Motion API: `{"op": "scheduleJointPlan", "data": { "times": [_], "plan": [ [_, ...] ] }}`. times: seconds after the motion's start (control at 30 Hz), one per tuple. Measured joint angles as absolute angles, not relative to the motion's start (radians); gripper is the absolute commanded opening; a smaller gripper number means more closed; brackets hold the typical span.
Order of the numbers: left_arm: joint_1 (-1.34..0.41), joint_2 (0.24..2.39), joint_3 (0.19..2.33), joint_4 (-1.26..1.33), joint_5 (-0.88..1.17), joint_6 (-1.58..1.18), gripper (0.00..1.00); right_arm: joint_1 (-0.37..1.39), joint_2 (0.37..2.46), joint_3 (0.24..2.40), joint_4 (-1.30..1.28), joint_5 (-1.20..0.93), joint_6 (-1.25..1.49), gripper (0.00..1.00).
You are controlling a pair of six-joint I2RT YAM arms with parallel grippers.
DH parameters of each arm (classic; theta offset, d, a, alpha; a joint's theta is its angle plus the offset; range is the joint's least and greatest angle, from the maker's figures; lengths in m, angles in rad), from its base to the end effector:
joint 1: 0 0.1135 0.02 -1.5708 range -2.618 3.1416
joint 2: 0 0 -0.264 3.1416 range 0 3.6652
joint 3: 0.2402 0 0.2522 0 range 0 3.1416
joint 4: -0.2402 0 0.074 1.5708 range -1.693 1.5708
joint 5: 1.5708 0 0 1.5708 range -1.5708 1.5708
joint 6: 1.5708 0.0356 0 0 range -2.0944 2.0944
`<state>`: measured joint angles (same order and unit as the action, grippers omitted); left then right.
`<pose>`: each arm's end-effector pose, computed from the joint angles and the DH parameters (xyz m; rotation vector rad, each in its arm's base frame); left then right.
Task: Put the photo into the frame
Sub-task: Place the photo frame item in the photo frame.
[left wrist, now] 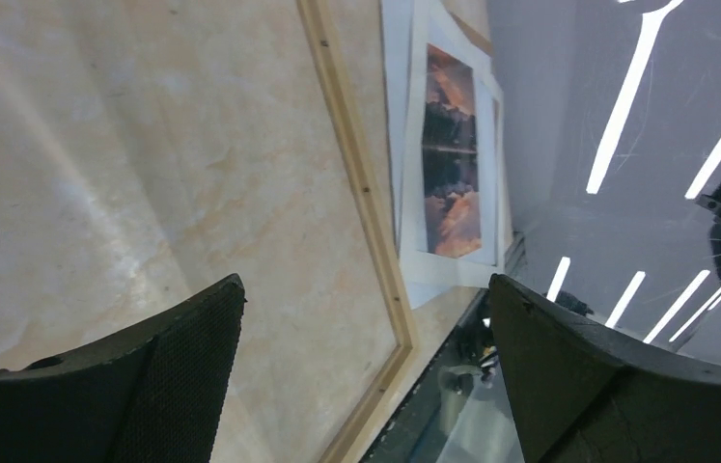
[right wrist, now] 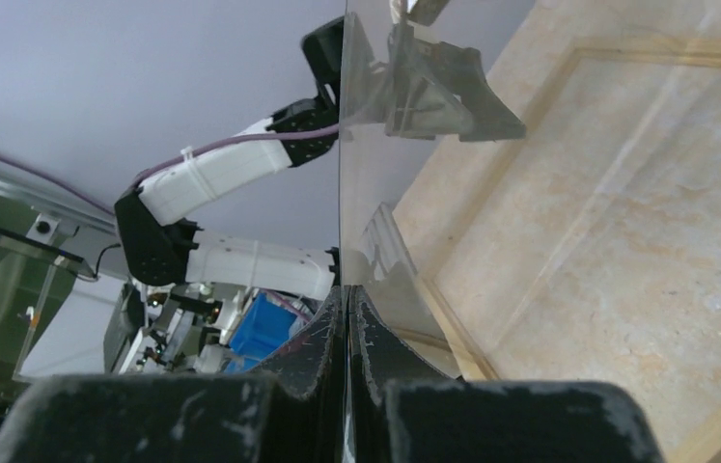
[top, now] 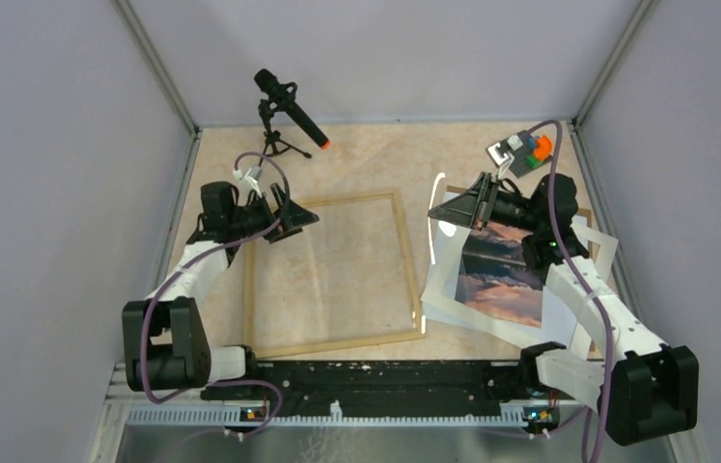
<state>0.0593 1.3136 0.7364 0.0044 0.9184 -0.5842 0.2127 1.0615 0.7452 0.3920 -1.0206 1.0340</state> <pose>0.2724 -0.0122 0.2336 -0.1257 2.1460 -1.2846 0.2234 0.0793 0.3318 -0.2401 1.8003 1.6857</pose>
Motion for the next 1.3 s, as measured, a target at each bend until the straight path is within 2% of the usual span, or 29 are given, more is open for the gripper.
{"op": "scheduleJointPlan", "data": {
  "times": [0.4, 0.53, 0.63, 0.73, 0.83, 0.93, 1.1, 1.3],
  "plan": [
    [0.057, 1.389, 0.627, 0.395, 1.134, -0.786, 0.98, 0.213, 1.030, 0.789, 0.449, -1.042, 1.136, 0.00],
    [0.054, 1.411, 0.611, 0.392, 1.119, -0.796, 0.98, 0.213, 1.028, 0.795, 0.450, -1.040, 1.144, 0.00],
    [0.051, 1.402, 0.675, 0.173, 0.960, -0.698, 0.98, 0.213, 1.029, 0.795, 0.439, -1.032, 1.138, 0.00],
    [0.062, 1.377, 0.774, -0.064, 0.677, -0.627, 0.98, 0.213, 1.037, 0.796, 0.428, -1.024, 1.136, 0.00],
    [0.104, 1.341, 0.839, -0.232, 0.411, -0.614, 0.98, 0.213, 1.058, 0.801, 0.424, -1.016, 1.137, 0.00],
    [0.187, 1.313, 0.846, -0.324, 0.242, -0.623, 0.98, 0.213, 1.080, 0.802, 0.424, -1.011, 1.137, 0.00],
    [0.309, 1.287, 0.756, -0.346, 0.138, -0.662, 0.98, 0.228, 1.124, 0.825, 0.430, -1.003, 1.145, 0.00],
    [0.366, 1.349, 0.681, -0.341, 0.196, -0.682, 0.98, 0.284, 1.167, 0.857, 0.456, -0.982, 1.156, 0.00]
  ]
}}
